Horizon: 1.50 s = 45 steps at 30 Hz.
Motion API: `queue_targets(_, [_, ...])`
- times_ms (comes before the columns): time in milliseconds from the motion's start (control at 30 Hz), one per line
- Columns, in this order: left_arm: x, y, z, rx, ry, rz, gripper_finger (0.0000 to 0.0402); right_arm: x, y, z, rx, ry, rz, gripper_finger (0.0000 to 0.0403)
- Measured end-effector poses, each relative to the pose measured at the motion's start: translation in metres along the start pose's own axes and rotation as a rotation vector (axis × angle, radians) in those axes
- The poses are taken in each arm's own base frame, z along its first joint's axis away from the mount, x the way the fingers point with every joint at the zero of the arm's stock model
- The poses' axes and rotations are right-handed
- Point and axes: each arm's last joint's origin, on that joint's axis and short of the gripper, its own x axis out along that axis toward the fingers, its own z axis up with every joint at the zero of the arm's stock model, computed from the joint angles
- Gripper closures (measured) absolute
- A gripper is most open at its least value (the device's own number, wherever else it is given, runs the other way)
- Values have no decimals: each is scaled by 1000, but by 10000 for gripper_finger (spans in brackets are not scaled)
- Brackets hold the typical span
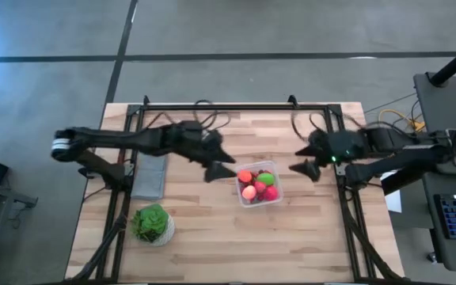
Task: Pick and placing Produce into tupperware
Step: Return to Home Position
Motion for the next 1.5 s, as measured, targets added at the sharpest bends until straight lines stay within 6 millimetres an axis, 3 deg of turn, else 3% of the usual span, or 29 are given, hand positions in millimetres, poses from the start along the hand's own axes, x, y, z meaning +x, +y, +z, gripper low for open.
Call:
queue_targets(133, [-27, 1, -38, 27, -32, 6, 72, -1, -16, -40, 14, -8, 63, 42])
queue_targets(233, [-53, -1, -61, 73, -158, -128, 72, -2, -27, -67, 11, -92, 254, 42])
queue_targets(433, [-105, 19, -110, 119, -294, -212, 72, -17, -49, -84, -66, -395, 523, 42])
queue_targets(633, [-140, 41, -151, 133, -444, -206, 72, -32, -68, -94, -180, -553, 574, 42])
queue_targets(767, [-148, 59, -178, 132, -521, -182, 72, -41, -74, -96, -277, -678, 588, 42])
queue_targets(900, [-158, 71, -200, 160, -607, -241, 72, -35, -73, -97, -351, -765, 586, 42])
queue_targets(967, [-161, 74, -206, 173, -648, -277, 72, -27, -72, -99, -357, -801, 594, 42])
queue_targets(1167, [-148, 82, -212, 156, -516, -201, 72, 11, -78, -119, -325, -855, 576, 42])
queue_targets(1300, [-141, 89, -218, 131, -420, -126, 72, 42, -92, -138, -321, -824, 320, 42])
queue_targets(1400, [-136, 93, -222, 117, -361, -85, 72, 53, -100, -145, -376, -708, 115, 42])
queue_targets(1500, [-133, 96, -226, 106, -314, -54, 72, 57, -102, -147, -412, -658, 56, 42])
